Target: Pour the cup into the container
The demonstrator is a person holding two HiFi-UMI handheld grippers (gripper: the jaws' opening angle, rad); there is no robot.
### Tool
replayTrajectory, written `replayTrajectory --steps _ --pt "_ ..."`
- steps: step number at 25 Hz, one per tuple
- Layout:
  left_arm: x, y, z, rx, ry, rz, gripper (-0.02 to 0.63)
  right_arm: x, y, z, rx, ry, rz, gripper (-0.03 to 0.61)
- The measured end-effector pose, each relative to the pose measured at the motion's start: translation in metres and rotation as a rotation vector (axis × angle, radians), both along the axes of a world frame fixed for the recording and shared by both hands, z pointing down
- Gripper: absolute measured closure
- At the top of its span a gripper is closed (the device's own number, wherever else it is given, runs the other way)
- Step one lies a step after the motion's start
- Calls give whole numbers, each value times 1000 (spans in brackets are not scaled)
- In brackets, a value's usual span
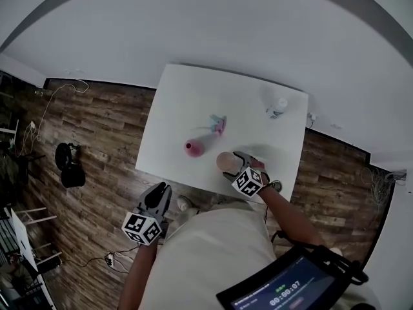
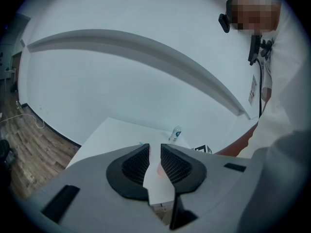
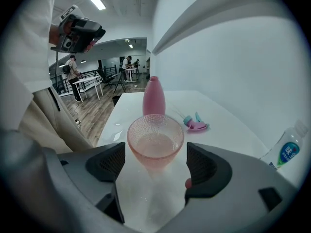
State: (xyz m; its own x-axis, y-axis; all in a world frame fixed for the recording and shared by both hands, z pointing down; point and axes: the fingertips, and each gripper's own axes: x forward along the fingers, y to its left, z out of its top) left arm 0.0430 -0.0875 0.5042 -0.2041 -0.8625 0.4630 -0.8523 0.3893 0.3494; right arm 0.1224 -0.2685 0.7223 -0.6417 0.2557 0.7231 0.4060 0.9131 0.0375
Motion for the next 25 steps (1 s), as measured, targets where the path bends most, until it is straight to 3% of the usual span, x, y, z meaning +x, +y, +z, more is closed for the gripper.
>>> replayTrajectory --steps 25 --pt "-16 -6 12 -51 4 -12 549 -25 10 22 -6 -57 -19 202"
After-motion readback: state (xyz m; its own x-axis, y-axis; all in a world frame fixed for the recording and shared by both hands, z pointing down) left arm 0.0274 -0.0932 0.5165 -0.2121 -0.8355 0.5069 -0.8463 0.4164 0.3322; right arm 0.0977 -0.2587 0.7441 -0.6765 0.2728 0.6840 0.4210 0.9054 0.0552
